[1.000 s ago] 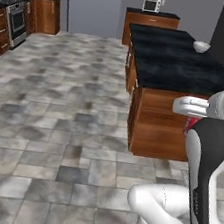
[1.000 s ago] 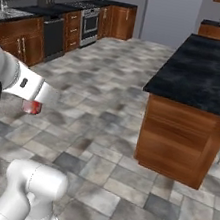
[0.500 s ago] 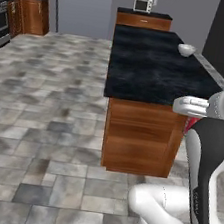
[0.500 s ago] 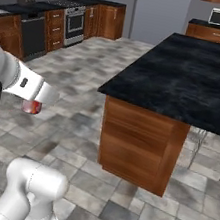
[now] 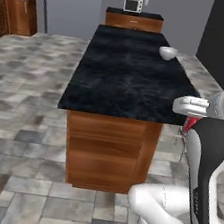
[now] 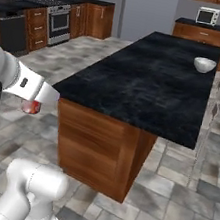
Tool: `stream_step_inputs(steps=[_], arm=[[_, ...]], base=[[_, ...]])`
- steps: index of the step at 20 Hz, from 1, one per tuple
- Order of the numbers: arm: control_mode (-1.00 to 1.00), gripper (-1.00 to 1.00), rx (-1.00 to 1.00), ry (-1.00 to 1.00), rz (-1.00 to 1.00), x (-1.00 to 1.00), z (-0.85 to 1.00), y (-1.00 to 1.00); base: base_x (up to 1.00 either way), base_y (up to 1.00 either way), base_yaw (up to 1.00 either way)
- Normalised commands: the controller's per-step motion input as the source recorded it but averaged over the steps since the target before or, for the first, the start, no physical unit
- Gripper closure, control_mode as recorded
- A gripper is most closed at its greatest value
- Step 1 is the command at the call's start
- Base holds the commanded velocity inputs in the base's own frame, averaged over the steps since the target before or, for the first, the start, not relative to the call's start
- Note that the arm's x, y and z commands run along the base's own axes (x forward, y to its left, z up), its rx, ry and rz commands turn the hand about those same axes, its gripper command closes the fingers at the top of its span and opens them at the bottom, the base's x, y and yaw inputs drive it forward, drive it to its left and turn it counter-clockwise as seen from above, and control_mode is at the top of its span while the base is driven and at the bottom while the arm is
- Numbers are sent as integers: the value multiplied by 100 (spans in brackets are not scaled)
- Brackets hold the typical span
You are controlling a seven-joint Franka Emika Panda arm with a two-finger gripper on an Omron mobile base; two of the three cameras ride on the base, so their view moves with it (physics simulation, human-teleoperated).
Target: Open the fridge, grab two sodas, and place both sodas inside the bowl with ice on the dining counter.
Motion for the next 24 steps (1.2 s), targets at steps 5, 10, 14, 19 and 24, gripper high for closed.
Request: stream_step_inputs(steps=[5,10,14,19,24], arm=[[100,100,0,0,0,0,0,0],[100,100,0,0,0,0,0,0],[100,100,0,0,0,0,0,0],[100,100,0,0,0,0,0,0],[100,100,0,0,0,0,0,0]], base=[[57,-100,3],[52,-100,4],[48,-100,4],[45,-100,5],[37,-100,7]])
